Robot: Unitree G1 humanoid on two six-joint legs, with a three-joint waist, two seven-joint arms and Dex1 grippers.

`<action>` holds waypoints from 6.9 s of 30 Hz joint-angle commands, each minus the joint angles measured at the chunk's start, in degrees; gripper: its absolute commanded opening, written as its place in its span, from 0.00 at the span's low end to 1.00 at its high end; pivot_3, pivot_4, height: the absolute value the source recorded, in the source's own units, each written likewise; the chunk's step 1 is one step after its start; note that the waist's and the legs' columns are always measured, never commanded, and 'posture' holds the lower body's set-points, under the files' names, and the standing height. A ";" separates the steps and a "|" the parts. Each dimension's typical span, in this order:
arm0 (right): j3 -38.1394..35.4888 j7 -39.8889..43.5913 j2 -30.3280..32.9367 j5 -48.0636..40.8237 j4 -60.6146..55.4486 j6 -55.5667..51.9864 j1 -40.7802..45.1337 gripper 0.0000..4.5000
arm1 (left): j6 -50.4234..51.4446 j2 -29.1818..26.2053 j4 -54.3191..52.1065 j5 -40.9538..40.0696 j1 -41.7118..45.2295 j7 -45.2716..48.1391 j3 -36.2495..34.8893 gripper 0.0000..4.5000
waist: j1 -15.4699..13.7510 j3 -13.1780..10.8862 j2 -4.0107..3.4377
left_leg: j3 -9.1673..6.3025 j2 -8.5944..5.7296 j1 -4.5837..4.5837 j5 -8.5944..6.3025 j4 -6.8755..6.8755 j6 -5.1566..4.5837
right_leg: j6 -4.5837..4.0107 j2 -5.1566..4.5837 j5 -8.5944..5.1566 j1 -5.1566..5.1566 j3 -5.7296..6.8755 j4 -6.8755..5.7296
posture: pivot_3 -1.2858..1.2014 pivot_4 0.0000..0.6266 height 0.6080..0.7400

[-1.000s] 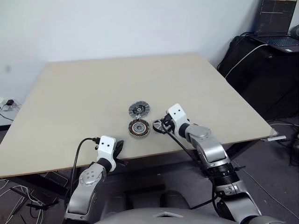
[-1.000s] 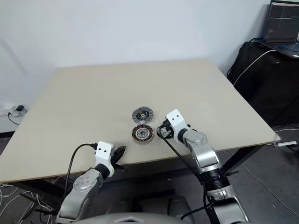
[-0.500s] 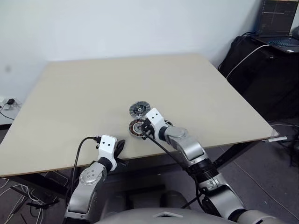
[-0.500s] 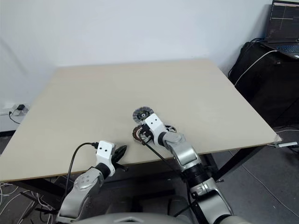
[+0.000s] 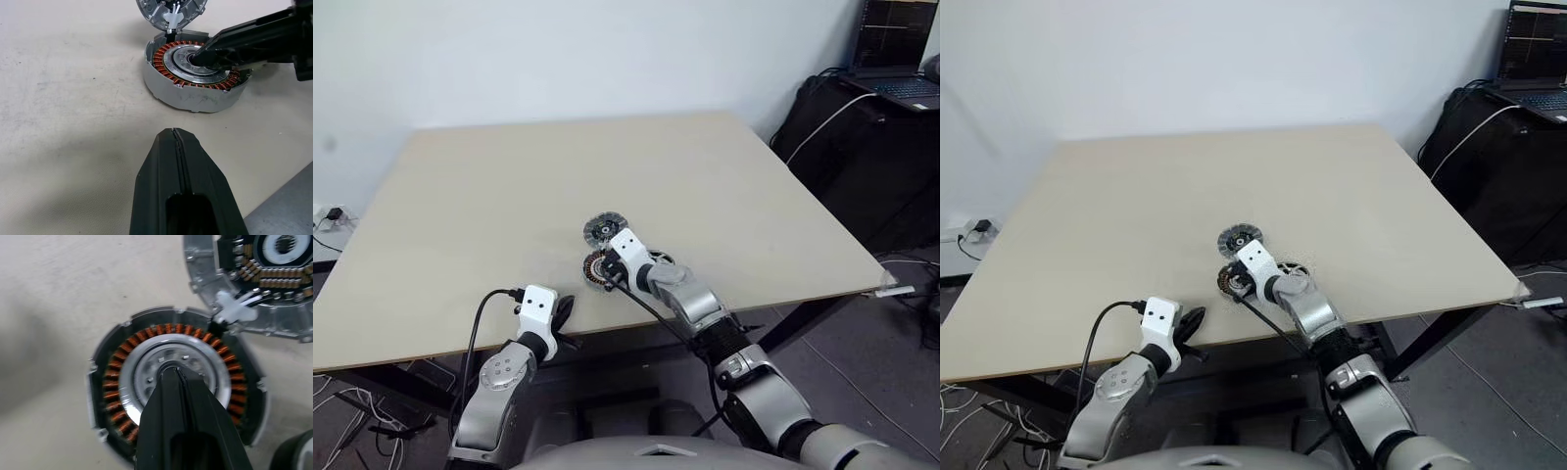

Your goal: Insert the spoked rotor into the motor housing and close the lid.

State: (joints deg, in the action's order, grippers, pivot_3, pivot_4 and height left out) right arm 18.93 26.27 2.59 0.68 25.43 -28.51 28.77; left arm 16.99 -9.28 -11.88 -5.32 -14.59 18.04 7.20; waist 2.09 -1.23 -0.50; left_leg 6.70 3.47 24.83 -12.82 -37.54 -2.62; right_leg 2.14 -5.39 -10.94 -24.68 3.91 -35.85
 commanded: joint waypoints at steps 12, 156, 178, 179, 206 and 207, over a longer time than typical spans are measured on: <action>-1.91 -0.45 -1.24 0.07 -0.59 2.24 2.33 0.01 | -0.75 0.11 -1.77 -0.44 0.87 0.43 0.38 0.00 | 0.01 0.00 0.00 | 0.01 0.00 0.00 0.00 0.00 0.00 | 0.00 0.00 0.00 0.00 -0.01 0.00 | 0.52 0.00 1.00; -43.11 -32.04 -10.93 -52.87 -16.09 -37.58 -4.93 0.51 | -0.86 -0.77 -3.37 -0.30 -1.14 0.36 0.22 0.00 | -0.06 -0.26 -0.49 | -0.08 -0.02 0.08 0.00 0.35 -0.02 | 0.05 0.05 0.03 0.10 0.08 0.59 | 0.52 0.00 1.00; 2.01 -13.98 4.81 -11.67 -20.21 -6.44 -4.93 0.01 | -1.58 -1.01 -2.94 -0.81 0.28 1.56 0.38 0.00 | -0.07 -0.17 -0.31 | -0.06 -0.01 0.01 0.00 0.25 -0.03 | 0.10 0.13 0.06 0.19 0.05 0.62 | 0.52 0.00 1.00; 2.15 -13.56 4.28 -10.97 -18.89 -5.72 -4.27 0.01 | -1.56 -1.03 -3.01 -0.77 0.19 1.49 0.33 0.00 | -0.11 -0.14 -0.27 | -0.05 -0.02 0.02 0.00 0.24 -0.03 | 0.11 0.12 0.07 0.20 0.05 0.62 | 0.52 0.00 1.00; 3.23 4.86 7.08 -6.70 -18.70 -9.89 1.16 0.01 | -1.55 -0.07 -2.60 -0.30 -0.58 0.12 0.82 0.00 | -0.03 0.01 -0.07 | -0.02 0.01 -0.13 0.04 0.10 0.05 | 0.01 0.05 0.02 0.07 -0.02 -0.01 | 0.52 0.00 1.00; 4.20 6.87 8.29 -6.74 -19.71 -10.92 1.47 0.01 | -1.55 -0.01 -2.55 -0.27 -0.55 0.15 0.84 0.00 | -0.02 0.01 -0.08 | -0.02 0.01 -0.12 0.04 0.08 0.05 | 0.00 0.05 0.01 0.07 -0.02 -0.01 | 0.52 0.00 1.00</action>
State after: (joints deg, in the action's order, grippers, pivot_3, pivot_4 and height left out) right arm 21.98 29.27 10.16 -5.43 9.55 -38.00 28.38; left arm 16.79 -9.43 -12.90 -5.45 -16.04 18.31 7.48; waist 2.07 -1.22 -0.58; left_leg 6.68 3.48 24.70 -12.78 -37.48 -2.57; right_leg 2.14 -5.33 -10.93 -24.61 3.89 -35.85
